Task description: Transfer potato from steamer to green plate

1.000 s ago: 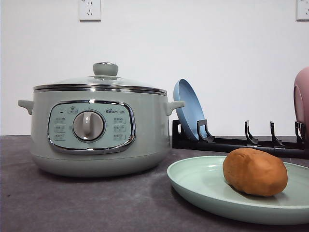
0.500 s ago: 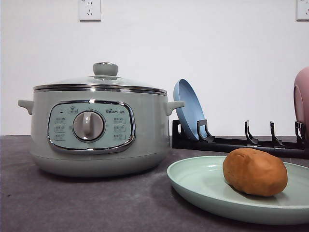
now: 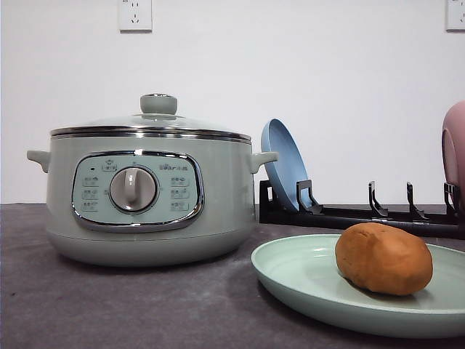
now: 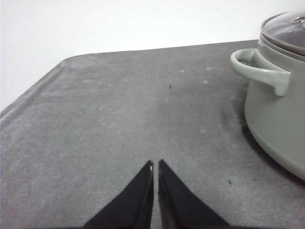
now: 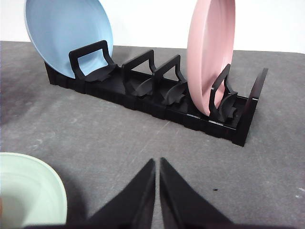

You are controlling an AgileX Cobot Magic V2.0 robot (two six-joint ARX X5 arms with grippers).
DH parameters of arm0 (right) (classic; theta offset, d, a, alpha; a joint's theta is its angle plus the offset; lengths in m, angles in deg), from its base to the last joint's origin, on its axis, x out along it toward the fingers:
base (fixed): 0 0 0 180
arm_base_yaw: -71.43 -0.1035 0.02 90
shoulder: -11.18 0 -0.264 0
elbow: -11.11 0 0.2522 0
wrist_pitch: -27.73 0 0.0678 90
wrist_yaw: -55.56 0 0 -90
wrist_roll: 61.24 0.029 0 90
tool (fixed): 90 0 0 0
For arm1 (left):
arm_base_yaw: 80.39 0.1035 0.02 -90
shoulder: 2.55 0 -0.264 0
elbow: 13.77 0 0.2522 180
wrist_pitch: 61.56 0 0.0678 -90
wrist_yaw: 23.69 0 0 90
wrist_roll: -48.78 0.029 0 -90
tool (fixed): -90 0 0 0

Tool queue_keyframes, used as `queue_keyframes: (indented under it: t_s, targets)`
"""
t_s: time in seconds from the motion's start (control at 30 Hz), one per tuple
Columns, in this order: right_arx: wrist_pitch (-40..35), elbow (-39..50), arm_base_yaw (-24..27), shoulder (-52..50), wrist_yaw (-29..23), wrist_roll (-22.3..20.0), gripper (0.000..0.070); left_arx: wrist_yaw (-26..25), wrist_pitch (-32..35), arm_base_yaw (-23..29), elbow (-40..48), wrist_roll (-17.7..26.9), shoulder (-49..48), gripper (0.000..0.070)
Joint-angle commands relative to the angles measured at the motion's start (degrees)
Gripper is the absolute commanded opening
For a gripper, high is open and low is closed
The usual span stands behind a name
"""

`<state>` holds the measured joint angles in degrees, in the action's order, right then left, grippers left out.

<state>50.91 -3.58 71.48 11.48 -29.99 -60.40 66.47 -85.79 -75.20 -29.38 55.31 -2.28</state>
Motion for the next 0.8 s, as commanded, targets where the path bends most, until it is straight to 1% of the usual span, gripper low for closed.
queue_keyframes:
  t_s: [0.0, 0.77]
  targets:
    - [-0.42, 0.24, 0.02, -0.09, 0.00, -0.14, 0.0001, 0.13, -0.39, 0.15, 1.16, 0.28, -0.09, 0.0011]
    - [-0.42, 0.24, 0.02, -0.09, 0.00, -0.13, 0.0001, 0.13, -0.39, 0.15, 1.16, 0.28, -0.09, 0.0011]
